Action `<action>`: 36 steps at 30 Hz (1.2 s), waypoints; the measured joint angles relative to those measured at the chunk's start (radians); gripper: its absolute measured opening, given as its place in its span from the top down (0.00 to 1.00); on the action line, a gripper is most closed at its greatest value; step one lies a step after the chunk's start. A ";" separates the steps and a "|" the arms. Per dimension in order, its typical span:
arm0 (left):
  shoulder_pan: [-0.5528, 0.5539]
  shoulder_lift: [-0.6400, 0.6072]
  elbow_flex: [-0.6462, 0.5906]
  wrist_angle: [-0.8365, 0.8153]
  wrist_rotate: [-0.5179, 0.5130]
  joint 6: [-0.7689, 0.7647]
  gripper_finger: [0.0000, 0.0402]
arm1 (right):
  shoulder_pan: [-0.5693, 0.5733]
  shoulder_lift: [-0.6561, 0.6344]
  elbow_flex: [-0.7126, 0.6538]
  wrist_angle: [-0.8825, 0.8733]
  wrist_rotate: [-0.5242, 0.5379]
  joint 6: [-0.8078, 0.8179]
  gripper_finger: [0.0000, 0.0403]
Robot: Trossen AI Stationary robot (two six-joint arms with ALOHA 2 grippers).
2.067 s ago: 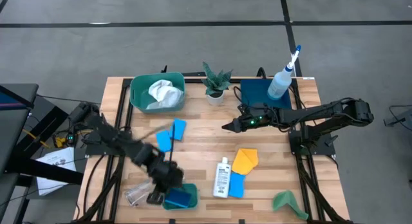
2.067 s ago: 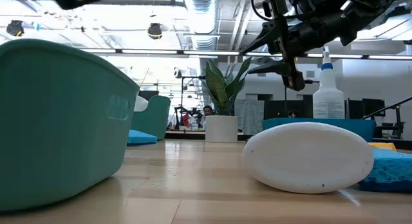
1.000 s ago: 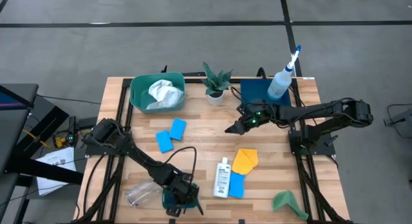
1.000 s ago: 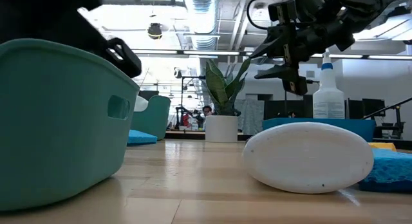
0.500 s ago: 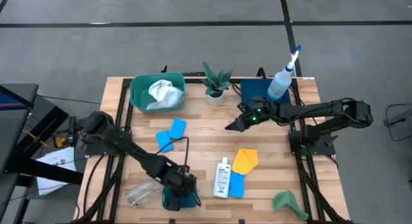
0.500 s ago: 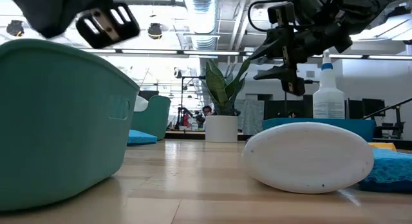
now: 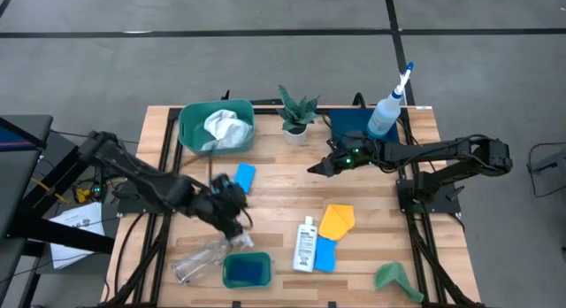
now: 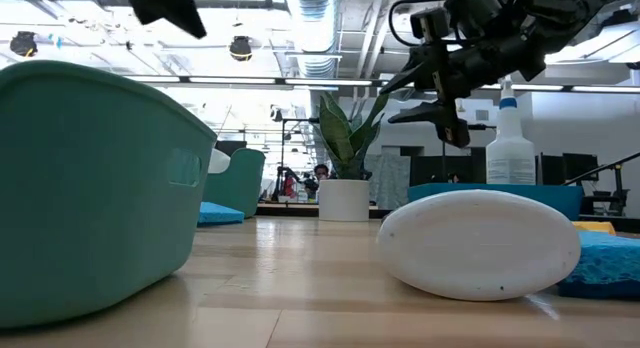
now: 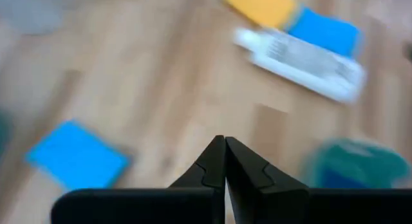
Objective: Pick & Place Kitchen Items
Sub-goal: Put the blue sponge into the bottom green bin
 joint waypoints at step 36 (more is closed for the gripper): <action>0.114 -0.037 -0.649 0.415 0.142 0.244 0.67 | -0.002 0.000 0.000 0.015 0.101 0.085 0.55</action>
